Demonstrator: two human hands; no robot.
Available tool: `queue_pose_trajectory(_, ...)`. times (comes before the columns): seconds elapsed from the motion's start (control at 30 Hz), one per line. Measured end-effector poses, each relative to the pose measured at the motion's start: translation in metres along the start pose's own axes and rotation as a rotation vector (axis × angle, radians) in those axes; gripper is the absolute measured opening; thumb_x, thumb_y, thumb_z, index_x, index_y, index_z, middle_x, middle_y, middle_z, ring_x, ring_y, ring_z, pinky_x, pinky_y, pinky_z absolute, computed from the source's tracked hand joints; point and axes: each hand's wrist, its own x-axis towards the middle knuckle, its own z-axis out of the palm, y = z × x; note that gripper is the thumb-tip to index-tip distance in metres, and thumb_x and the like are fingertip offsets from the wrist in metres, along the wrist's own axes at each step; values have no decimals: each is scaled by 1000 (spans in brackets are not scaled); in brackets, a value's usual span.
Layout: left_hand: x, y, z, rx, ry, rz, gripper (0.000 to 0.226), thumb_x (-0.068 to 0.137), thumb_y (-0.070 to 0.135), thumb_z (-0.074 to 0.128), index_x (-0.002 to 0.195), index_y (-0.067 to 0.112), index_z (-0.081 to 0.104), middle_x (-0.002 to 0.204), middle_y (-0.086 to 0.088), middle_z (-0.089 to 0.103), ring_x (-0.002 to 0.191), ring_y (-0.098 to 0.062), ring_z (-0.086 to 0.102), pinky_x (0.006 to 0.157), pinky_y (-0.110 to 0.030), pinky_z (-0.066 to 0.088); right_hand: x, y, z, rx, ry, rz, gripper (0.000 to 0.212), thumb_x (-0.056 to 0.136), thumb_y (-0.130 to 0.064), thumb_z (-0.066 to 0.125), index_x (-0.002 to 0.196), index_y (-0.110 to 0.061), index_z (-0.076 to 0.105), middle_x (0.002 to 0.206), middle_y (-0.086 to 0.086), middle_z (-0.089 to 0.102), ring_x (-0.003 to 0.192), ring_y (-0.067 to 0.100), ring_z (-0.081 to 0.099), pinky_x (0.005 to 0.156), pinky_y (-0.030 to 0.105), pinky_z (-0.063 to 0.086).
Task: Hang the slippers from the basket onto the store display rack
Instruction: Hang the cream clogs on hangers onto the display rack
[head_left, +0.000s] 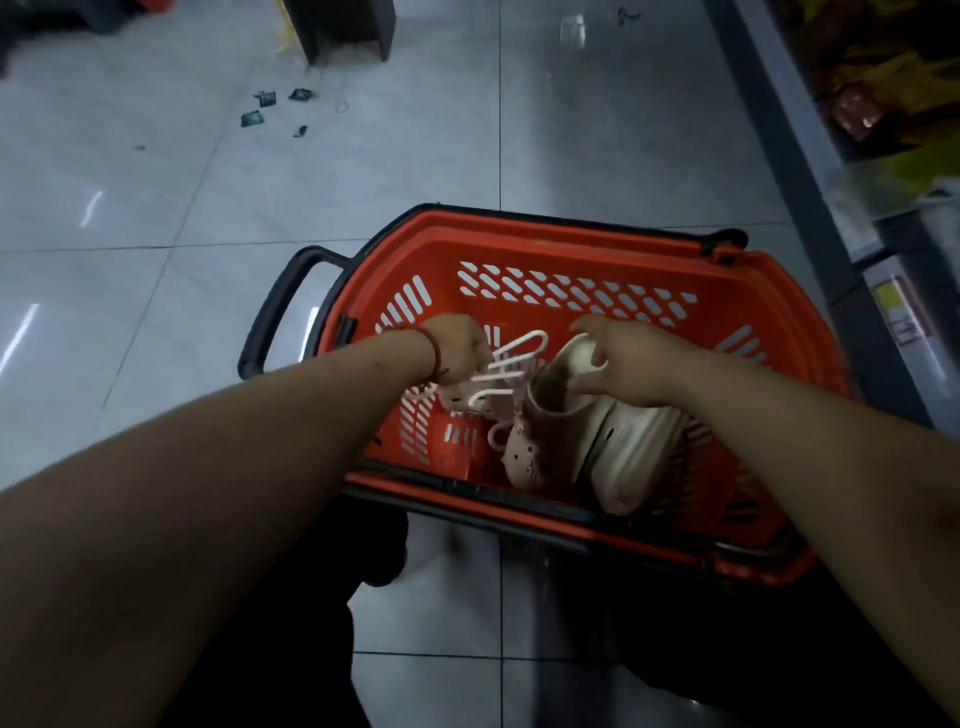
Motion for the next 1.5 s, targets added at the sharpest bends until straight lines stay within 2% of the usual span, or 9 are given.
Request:
queue_pose_trajectory(0.13,-51,9,-41,183,149,124,22,100,25,51,83,23,65,92,0,67,91,-22,61,86,-37,52,-17,-25,-15,26,99,-92,82,83,-41,78,151,-22,36,145,8,52,130,26,51,104,33,43)
queue_pose_trajectory(0.23,-86,23,-64,198,233,170,23,100,22,52,80,22,63,82,4,61,80,-17,55,75,-30,44,-32,-40,-29,66,168,-157,74,83,-41,78,146,-24,44,135,5,58,123,24,56,98,31,45)
queue_pose_trajectory(0.4,-110,39,-69,-307,178,140,20,101,14,56,88,12,72,73,1,68,67,-11,61,60,-18,51,-58,-46,-50,307,188,-204,5,96,-31,65,94,-28,62,92,3,68,78,26,73,64,36,58)
queue_pose_trajectory(0.57,-97,51,-53,-473,194,199,10,95,19,67,91,13,75,81,-1,77,78,-12,68,74,-30,53,-80,-28,-68,466,151,-121,18,101,-26,58,103,-13,71,96,13,74,80,32,75,78,48,62)
queue_pose_trajectory(0.77,-86,76,-60,-411,378,301,14,89,13,74,100,21,77,84,8,74,68,7,67,63,-10,51,-92,-12,-85,464,-3,-103,18,95,-33,66,97,-19,78,100,4,76,91,24,74,84,44,60)
queue_pose_trajectory(1.07,-59,88,-57,-657,426,415,32,91,-11,57,86,10,80,97,1,77,77,-18,75,77,-22,58,-56,12,-85,564,68,147,19,89,-12,73,107,-15,66,107,13,70,85,24,71,81,49,61)
queue_pose_trajectory(1.23,-44,83,-39,-624,294,330,20,92,-1,65,94,12,80,83,1,79,80,-14,75,82,-27,60,-39,10,-63,744,-25,197,37,87,-11,76,118,-18,56,110,13,67,92,33,73,85,51,60)
queue_pose_trajectory(1.33,-32,75,-24,-590,208,308,16,90,2,69,102,9,78,96,-3,78,92,-15,74,94,-34,57,-30,4,-50,777,25,194,41,87,-11,76,122,-19,56,114,18,65,78,29,71,76,44,62)
queue_pose_trajectory(1.5,-21,61,-11,-346,166,197,32,91,15,70,123,13,67,118,-2,70,98,-6,63,86,-19,51,-16,0,-35,712,-6,207,50,87,-9,74,131,-17,51,108,21,66,78,29,73,77,47,62)
